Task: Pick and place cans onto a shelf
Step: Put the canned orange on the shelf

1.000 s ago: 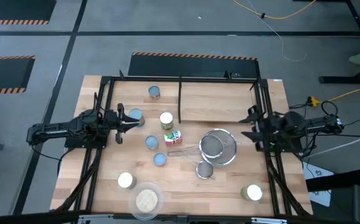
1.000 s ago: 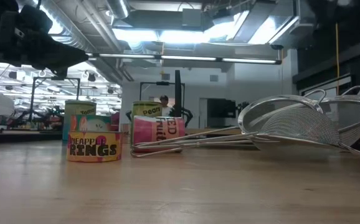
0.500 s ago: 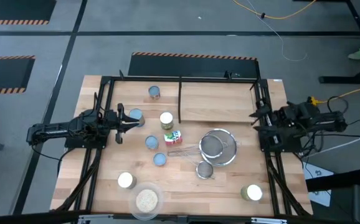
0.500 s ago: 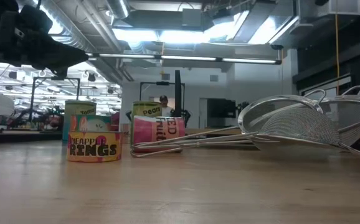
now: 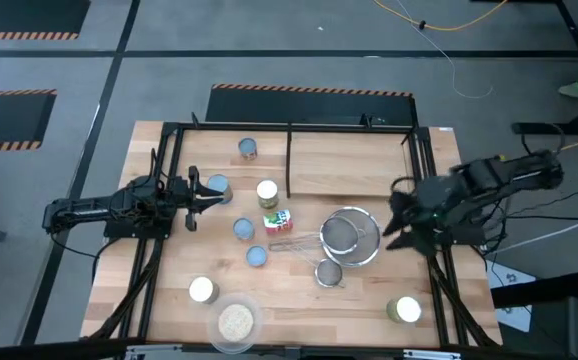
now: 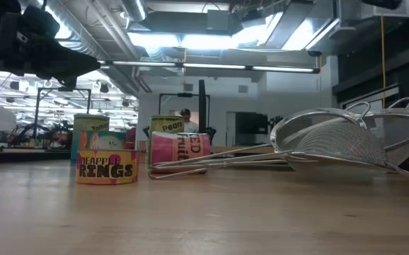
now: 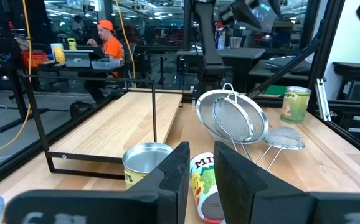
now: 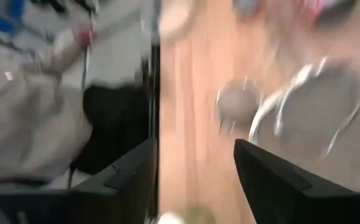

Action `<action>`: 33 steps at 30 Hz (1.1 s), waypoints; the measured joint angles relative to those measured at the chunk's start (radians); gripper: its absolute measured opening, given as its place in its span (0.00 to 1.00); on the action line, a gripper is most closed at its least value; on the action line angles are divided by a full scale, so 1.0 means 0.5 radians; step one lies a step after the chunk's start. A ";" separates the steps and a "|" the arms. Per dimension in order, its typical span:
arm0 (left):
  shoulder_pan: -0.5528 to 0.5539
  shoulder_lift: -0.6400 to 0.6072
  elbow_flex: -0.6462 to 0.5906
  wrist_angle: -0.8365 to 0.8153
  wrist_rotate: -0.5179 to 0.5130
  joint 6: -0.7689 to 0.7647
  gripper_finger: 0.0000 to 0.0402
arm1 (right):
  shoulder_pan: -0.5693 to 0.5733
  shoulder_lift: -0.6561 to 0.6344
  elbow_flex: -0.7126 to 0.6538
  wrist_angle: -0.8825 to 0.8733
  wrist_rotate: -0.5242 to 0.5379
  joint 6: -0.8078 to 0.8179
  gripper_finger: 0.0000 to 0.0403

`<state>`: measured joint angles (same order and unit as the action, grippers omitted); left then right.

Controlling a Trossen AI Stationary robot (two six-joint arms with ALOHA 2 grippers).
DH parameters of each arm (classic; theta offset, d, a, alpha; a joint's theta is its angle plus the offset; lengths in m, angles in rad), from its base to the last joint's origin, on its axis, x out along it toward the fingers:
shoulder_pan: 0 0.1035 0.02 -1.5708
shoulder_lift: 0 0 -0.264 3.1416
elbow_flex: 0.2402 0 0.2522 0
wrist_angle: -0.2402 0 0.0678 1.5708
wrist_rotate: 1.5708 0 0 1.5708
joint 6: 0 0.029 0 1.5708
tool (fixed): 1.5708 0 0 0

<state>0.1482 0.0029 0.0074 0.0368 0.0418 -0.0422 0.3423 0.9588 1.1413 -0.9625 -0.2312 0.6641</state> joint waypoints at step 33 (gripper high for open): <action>0.000 -0.001 0.000 0.000 0.000 0.000 0.17 | 0.845 1.109 0.026 -0.347 -0.206 0.697 0.55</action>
<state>0.1480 0.0025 0.0074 0.0368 0.0418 -0.0422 0.7649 1.5132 1.1542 -1.1358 -0.3340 1.0126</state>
